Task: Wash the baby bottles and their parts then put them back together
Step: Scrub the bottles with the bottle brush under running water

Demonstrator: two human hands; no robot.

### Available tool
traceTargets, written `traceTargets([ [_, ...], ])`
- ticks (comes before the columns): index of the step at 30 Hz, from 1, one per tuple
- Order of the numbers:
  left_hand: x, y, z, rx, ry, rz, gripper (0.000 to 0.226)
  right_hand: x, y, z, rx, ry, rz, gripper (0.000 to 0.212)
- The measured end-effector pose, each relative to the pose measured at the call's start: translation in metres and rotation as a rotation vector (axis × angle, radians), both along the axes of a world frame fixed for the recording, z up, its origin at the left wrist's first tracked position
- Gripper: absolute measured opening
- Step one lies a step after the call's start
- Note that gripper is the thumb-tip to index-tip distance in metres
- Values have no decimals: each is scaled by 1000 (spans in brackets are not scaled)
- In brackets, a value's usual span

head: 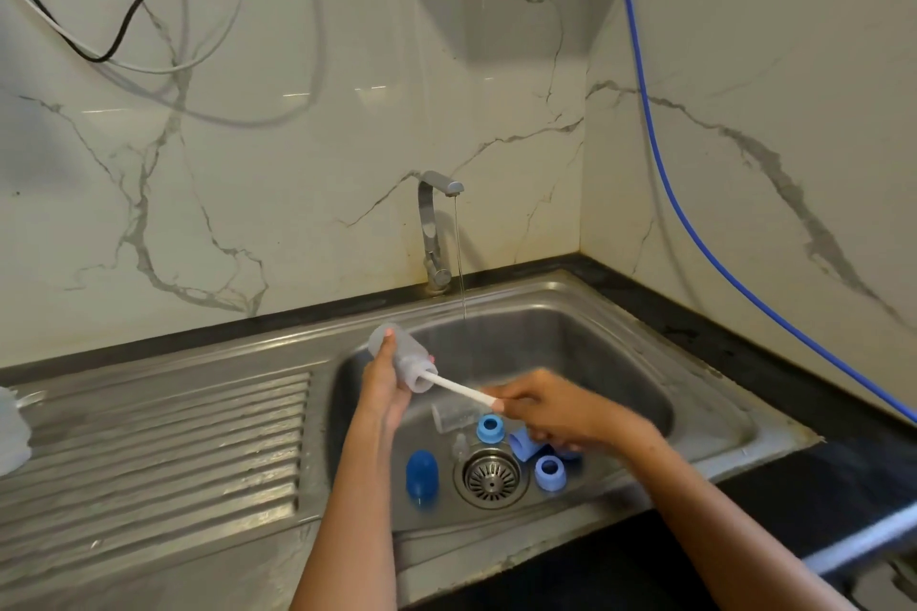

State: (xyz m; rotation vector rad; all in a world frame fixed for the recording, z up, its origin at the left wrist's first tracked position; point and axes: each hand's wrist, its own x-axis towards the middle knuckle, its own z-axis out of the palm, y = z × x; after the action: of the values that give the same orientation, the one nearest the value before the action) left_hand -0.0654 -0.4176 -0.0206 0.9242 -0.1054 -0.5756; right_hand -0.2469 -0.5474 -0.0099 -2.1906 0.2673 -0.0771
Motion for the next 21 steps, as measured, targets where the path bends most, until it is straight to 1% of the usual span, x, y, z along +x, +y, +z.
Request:
traceTargets([
  [1,2,3,1,-48,60,-21,53,-7,-8,3,146,49,18,31],
  [3,2,7,5,-139,147,-44,53,-16,-19,10,280,130,47,29],
  [6,3,9,7,-267,237,-29,52,-18,-20,16,352,161,94,29],
  [8,5,11,7,-359,285,-27,53,-16,-17,14,378,116,122,31],
  [11,4,7,8,-394,272,19,50,-10,-7,3,357,-3,98,32],
  [13,3,5,9,-395,250,51,47,-4,1,-5,245,-130,47,32],
  [14,2,4,11,-390,240,49,48,-1,4,-7,139,-196,11,33],
  [16,0,1,13,-333,207,30,50,6,5,-10,-188,-269,-74,36],
  [17,-3,-2,13,-290,181,26,50,8,5,-13,-352,-263,-112,37],
  [18,-7,-5,13,-257,158,26,49,11,5,-15,-473,-249,-142,38],
  [19,-9,-8,12,-237,140,28,49,13,5,-16,-541,-246,-158,39],
  [21,-8,-7,11,-239,131,20,48,14,8,-15,-555,-257,-133,40],
])
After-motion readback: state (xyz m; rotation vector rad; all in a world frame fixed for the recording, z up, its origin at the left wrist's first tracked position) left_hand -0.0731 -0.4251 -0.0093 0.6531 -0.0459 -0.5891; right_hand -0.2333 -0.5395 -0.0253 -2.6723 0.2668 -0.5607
